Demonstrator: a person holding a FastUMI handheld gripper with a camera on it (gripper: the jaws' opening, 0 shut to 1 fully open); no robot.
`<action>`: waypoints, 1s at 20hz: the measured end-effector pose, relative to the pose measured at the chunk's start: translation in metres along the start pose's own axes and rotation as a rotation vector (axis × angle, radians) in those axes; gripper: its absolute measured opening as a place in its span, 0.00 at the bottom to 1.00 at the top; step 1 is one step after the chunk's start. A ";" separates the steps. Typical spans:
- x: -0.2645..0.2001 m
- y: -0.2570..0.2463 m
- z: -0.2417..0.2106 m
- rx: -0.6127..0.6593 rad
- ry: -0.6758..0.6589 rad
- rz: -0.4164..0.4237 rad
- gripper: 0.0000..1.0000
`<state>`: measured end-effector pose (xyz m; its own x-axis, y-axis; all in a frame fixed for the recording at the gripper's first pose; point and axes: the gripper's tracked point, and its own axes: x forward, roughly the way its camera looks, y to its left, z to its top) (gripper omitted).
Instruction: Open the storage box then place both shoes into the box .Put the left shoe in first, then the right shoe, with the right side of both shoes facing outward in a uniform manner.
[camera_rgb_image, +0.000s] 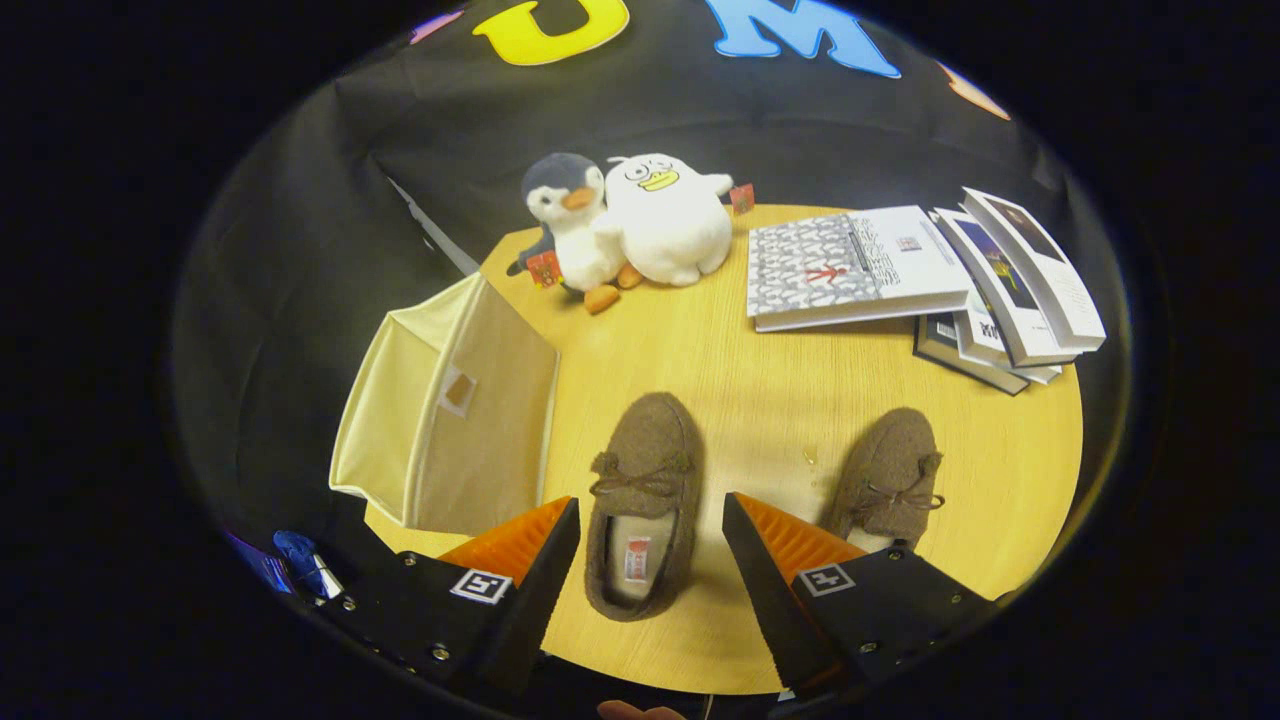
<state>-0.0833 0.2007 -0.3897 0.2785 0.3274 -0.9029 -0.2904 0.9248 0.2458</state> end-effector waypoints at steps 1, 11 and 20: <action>0.006 -0.004 -0.007 0.000 0.025 -0.012 0.89; 0.069 -0.027 -0.039 -0.037 0.226 -0.120 0.89; 0.102 -0.017 -0.041 -0.046 0.330 -0.084 0.04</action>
<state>-0.0876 0.2104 -0.5010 -0.0062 0.1635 -0.9865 -0.3220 0.9337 0.1567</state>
